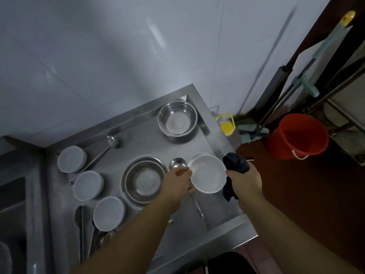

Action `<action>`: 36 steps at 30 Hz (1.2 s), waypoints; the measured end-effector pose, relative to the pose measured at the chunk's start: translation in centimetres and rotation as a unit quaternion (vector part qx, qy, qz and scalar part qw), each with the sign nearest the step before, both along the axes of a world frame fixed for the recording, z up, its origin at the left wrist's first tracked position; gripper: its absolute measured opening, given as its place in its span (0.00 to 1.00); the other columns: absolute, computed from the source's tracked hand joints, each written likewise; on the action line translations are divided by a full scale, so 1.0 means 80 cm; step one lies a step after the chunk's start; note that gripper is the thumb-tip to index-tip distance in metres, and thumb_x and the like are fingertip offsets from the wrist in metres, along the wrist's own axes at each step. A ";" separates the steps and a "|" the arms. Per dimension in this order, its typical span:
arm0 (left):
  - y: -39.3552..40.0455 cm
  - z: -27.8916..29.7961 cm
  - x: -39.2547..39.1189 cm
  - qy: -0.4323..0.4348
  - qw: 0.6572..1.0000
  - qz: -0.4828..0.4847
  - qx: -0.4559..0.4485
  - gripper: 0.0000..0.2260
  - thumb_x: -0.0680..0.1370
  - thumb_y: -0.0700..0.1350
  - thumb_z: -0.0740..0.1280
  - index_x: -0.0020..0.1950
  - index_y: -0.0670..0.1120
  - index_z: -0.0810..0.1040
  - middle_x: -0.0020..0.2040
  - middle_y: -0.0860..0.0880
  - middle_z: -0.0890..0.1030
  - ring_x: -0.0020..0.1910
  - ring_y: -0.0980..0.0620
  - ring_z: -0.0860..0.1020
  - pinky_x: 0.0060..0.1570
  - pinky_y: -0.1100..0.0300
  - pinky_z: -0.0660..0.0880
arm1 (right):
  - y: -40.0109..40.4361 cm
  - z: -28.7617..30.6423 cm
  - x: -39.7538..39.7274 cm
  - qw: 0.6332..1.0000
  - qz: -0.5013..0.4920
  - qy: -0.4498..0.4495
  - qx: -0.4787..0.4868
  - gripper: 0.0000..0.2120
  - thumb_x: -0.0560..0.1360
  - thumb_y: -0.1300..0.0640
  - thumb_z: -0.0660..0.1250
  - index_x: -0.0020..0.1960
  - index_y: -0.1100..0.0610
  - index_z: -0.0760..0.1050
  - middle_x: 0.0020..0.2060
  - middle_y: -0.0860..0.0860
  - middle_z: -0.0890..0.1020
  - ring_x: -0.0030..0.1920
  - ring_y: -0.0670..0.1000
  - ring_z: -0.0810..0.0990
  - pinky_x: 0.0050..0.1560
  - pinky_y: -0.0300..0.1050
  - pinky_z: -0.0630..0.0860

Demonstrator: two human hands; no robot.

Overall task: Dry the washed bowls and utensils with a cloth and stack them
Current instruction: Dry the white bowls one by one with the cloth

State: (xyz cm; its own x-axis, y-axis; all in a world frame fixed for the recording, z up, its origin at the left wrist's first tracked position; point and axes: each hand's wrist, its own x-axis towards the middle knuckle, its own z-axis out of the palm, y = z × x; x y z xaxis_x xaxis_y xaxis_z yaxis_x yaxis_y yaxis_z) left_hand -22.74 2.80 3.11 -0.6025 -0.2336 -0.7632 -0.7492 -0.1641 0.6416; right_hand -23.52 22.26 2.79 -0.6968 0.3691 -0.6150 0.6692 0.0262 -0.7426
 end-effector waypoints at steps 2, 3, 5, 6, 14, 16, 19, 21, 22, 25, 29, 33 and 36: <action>0.004 -0.012 -0.012 -0.013 1.000 0.002 -0.016 0.04 0.83 0.41 0.70 0.55 0.49 0.82 0.55 0.46 0.83 0.53 0.48 0.83 0.49 0.55 0.85 | 0.003 -0.010 -0.012 0.999 0.022 -0.003 0.024 0.20 0.70 0.63 0.75 0.60 0.52 0.80 0.45 0.53 0.85 0.45 0.58 0.85 0.45 0.57 0.82; 0.005 -0.018 -0.018 -0.017 1.000 0.007 -0.018 0.05 0.82 0.41 0.70 0.53 0.50 0.82 0.56 0.46 0.83 0.54 0.46 0.84 0.49 0.55 0.85 | 0.003 -0.015 -0.019 0.999 0.033 -0.004 0.031 0.20 0.70 0.63 0.75 0.60 0.52 0.80 0.45 0.52 0.85 0.45 0.58 0.85 0.45 0.58 0.82; 0.006 -0.029 -0.029 -0.025 0.999 0.015 -0.029 0.06 0.82 0.39 0.70 0.52 0.50 0.82 0.57 0.45 0.83 0.56 0.44 0.84 0.50 0.53 0.85 | 0.002 -0.023 -0.029 0.999 0.037 -0.004 0.023 0.22 0.71 0.65 0.74 0.62 0.50 0.79 0.45 0.51 0.85 0.45 0.57 0.84 0.45 0.55 0.81; 0.006 -0.033 -0.033 -0.027 0.999 0.020 -0.039 0.06 0.81 0.39 0.70 0.52 0.50 0.82 0.57 0.45 0.83 0.55 0.44 0.84 0.51 0.52 0.85 | 0.001 -0.029 -0.033 0.999 0.038 -0.001 0.020 0.22 0.72 0.66 0.73 0.62 0.49 0.78 0.45 0.50 0.85 0.45 0.56 0.84 0.46 0.55 0.81; 0.007 -0.066 -0.050 -0.024 0.995 0.029 -0.088 0.08 0.81 0.38 0.69 0.58 0.46 0.83 0.55 0.49 0.83 0.51 0.50 0.82 0.54 0.49 0.85 | -0.011 -0.062 -0.053 0.993 0.078 0.003 0.093 0.13 0.72 0.63 0.73 0.53 0.49 0.79 0.43 0.55 0.85 0.45 0.60 0.84 0.47 0.57 0.81; 0.007 -0.072 -0.050 -0.024 0.995 0.042 -0.087 0.08 0.81 0.38 0.69 0.58 0.45 0.83 0.54 0.49 0.83 0.50 0.51 0.82 0.52 0.51 0.85 | -0.013 -0.069 -0.054 0.990 0.091 -0.001 0.106 0.13 0.72 0.61 0.73 0.53 0.49 0.79 0.42 0.55 0.85 0.44 0.60 0.84 0.47 0.58 0.82; 0.006 -0.078 -0.050 -0.026 0.994 0.044 -0.099 0.09 0.81 0.39 0.69 0.60 0.45 0.83 0.52 0.51 0.82 0.48 0.53 0.82 0.47 0.56 0.85 | -0.015 -0.073 -0.056 0.988 0.100 -0.003 0.117 0.12 0.73 0.60 0.73 0.52 0.46 0.77 0.40 0.53 0.84 0.42 0.59 0.83 0.45 0.57 0.82; 0.006 -0.082 -0.050 -0.024 0.992 0.039 -0.116 0.10 0.81 0.40 0.70 0.61 0.45 0.84 0.51 0.52 0.82 0.48 0.54 0.81 0.51 0.52 0.85 | -0.015 -0.075 -0.057 0.987 0.108 0.001 0.118 0.11 0.74 0.61 0.72 0.51 0.47 0.77 0.39 0.51 0.82 0.41 0.57 0.82 0.40 0.51 0.78; 0.007 -0.084 -0.050 -0.024 0.991 0.033 -0.124 0.10 0.81 0.41 0.70 0.62 0.46 0.84 0.50 0.54 0.81 0.48 0.54 0.81 0.53 0.50 0.85 | -0.013 -0.077 -0.057 0.986 0.117 0.000 0.120 0.11 0.74 0.61 0.72 0.51 0.49 0.77 0.38 0.50 0.81 0.41 0.57 0.81 0.38 0.48 0.75; 0.005 -0.085 -0.047 -0.025 0.990 0.016 -0.138 0.10 0.81 0.42 0.70 0.62 0.47 0.84 0.50 0.55 0.81 0.48 0.53 0.81 0.54 0.48 0.85 | -0.009 -0.073 -0.057 0.984 0.132 0.004 0.116 0.10 0.74 0.60 0.72 0.52 0.50 0.78 0.38 0.49 0.81 0.41 0.56 0.82 0.35 0.45 0.72; 0.001 -0.078 -0.051 -0.033 0.989 -0.010 -0.145 0.09 0.80 0.42 0.69 0.59 0.47 0.85 0.48 0.55 0.81 0.49 0.50 0.82 0.52 0.47 0.86 | 0.002 -0.061 -0.055 0.984 0.131 0.024 0.117 0.12 0.76 0.56 0.73 0.57 0.46 0.78 0.43 0.46 0.82 0.45 0.52 0.81 0.43 0.46 0.74; -0.009 -0.062 -0.043 -0.030 0.976 -0.066 -0.203 0.03 0.77 0.49 0.71 0.46 0.54 0.84 0.46 0.52 0.84 0.47 0.46 0.84 0.52 0.45 0.85 | 0.011 -0.046 -0.050 0.971 0.150 0.051 0.177 0.15 0.77 0.57 0.72 0.63 0.49 0.78 0.42 0.45 0.78 0.46 0.54 0.78 0.47 0.45 0.69; -0.026 -0.047 -0.022 -0.015 0.965 -0.113 -0.236 0.10 0.75 0.55 0.69 0.52 0.54 0.83 0.50 0.50 0.85 0.48 0.44 0.85 0.55 0.44 0.84 | 0.002 -0.024 -0.042 0.964 0.180 0.079 0.181 0.12 0.77 0.57 0.73 0.59 0.50 0.78 0.41 0.47 0.79 0.44 0.55 0.78 0.44 0.47 0.70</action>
